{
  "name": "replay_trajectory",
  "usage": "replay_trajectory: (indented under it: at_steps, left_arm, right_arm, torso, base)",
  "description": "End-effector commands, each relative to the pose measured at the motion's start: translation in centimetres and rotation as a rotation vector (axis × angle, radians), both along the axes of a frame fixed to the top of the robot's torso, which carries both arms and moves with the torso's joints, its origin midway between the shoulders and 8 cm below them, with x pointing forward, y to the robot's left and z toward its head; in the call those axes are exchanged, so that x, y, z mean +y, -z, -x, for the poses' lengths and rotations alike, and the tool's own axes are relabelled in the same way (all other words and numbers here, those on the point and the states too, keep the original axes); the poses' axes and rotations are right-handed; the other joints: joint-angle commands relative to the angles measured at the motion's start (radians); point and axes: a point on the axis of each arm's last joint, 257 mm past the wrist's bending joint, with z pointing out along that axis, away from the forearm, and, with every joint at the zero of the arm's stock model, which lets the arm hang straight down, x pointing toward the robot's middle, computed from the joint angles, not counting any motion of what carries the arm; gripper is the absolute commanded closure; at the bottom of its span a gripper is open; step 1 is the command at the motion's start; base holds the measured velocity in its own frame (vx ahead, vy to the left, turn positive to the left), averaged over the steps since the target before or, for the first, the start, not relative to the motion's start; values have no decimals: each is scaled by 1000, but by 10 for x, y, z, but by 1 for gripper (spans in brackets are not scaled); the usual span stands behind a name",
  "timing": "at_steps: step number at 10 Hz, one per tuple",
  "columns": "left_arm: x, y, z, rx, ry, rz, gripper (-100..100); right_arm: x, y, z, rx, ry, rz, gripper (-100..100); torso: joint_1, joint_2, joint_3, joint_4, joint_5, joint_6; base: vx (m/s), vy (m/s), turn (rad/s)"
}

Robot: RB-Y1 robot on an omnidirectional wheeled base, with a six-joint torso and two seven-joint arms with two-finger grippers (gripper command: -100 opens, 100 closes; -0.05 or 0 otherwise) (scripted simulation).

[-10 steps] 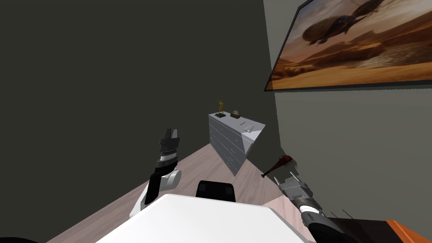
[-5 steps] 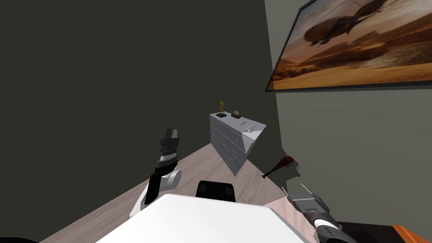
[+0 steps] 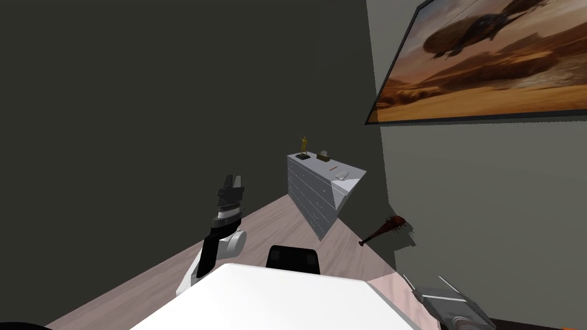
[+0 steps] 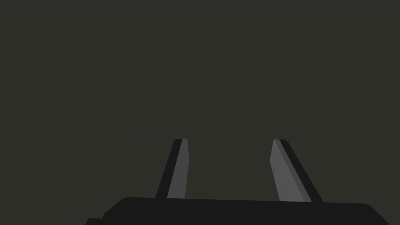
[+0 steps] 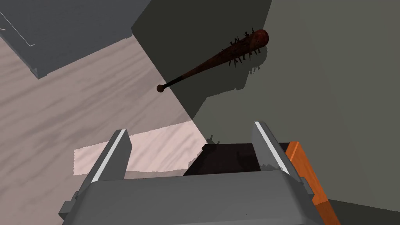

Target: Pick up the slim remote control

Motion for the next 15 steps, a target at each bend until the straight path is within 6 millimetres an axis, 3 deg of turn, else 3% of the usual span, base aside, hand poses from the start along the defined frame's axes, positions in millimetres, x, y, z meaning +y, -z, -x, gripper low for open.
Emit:
replay_trajectory:
  at_steps: [1,2,4,5,7,8,10,11,13,14,15]
  left_arm:
    - [0,0,0,0,0,0,0]
    - [0,0,0,0,0,0,0]
    - [0,0,0,0,0,0,0]
    - [0,0,0,0,0,0,0]
    - [0,0,0,0,0,0,0]
    - [0,0,0,0,0,0,0]
    - [0,0,0,0,0,0,0]
    - [0,0,0,0,0,0,0]
    - [0,0,0,0,0,0,0]
    - [0,0,0,0,0,0,0]
    - [0,0,0,0,0,0,0]
  right_arm:
    - [-1,2,8,8,28,-28,-100]
    - [-19,4,36,45,100,-66,-100]
    - [-20,6,40,47,129,-95,-100]
    - [-36,6,67,80,203,-130,-100]
    - [-37,7,72,78,234,-158,-100]
    - [-52,2,95,91,304,-189,-100]
    - [-53,5,103,103,342,-217,-100]
    - [-65,-2,125,111,412,-247,-100]
    - [-66,-1,132,120,450,-272,-100]
    - [-77,-9,154,130,524,-299,-100]
    - [-77,-9,159,130,557,-323,-100]
  torso:
    - [0,0,0,0,0,0]
    - [0,0,0,0,0,0]
    - [0,-1,0,0,0,0]
    - [0,-1,0,0,0,0]
    - [0,-2,-1,0,0,0]
    - [0,-1,-1,0,0,0]
    - [0,-2,-1,-1,0,0]
    - [0,-2,-1,0,0,0]
    - [0,-4,-2,-1,0,0]
    - [0,-3,-2,-1,0,0]
    - [0,-4,-2,-1,0,-1]
  base:
    - [1,-6,4]
    - [10,-2,133]
    - [9,-7,36]
    - [25,1,159]
    - [19,-7,33]
    - [27,4,146]
    - [27,-6,47]
    - [49,-7,162]
    - [40,-7,49]
    - [49,1,168]
    - [59,-5,101]
